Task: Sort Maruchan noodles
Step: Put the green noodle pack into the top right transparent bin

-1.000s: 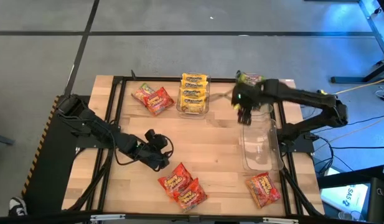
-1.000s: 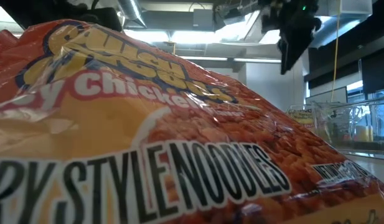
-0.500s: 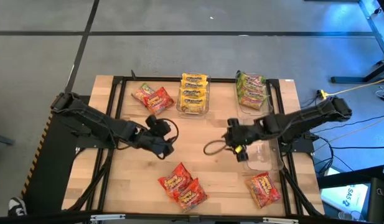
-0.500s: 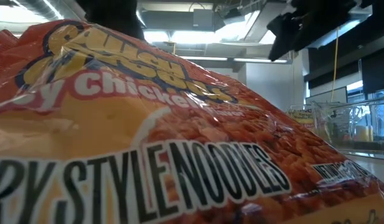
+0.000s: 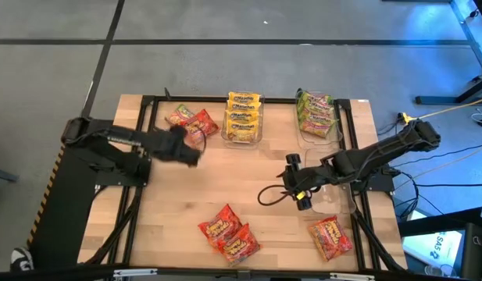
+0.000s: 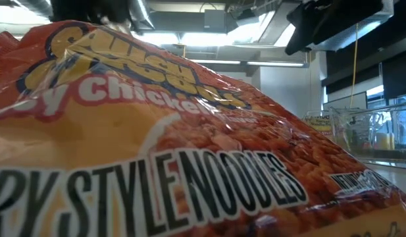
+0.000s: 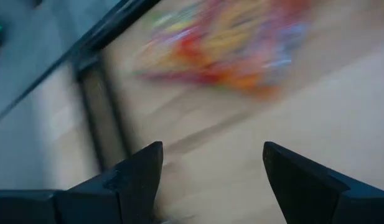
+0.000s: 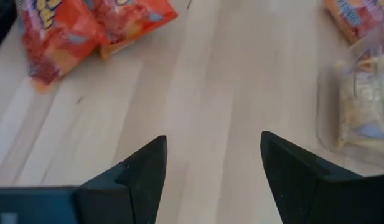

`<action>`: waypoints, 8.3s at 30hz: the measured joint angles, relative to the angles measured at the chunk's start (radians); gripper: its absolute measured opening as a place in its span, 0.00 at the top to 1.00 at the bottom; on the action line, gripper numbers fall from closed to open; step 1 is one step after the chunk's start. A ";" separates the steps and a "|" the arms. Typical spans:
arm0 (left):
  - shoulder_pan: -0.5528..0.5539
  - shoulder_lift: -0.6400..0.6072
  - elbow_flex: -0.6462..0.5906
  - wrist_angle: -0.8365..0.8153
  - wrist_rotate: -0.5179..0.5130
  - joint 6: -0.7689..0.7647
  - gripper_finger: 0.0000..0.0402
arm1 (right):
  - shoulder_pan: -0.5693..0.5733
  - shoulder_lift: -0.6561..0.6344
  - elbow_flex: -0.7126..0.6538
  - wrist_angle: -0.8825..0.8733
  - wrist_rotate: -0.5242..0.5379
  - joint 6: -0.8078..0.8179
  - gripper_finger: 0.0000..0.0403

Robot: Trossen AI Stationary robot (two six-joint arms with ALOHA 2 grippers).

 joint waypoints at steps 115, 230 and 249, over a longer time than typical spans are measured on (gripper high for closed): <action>-0.232 0.324 -0.047 1.312 0.324 0.588 0.67 | -0.054 0.146 -0.213 0.592 -0.016 0.357 0.40; -0.389 0.393 -0.400 1.638 0.055 0.473 0.67 | -0.308 0.804 0.088 1.075 -0.461 0.645 0.17; -0.406 0.391 -0.399 1.633 -0.032 0.506 0.67 | -0.312 0.725 0.100 1.083 -0.548 0.439 0.17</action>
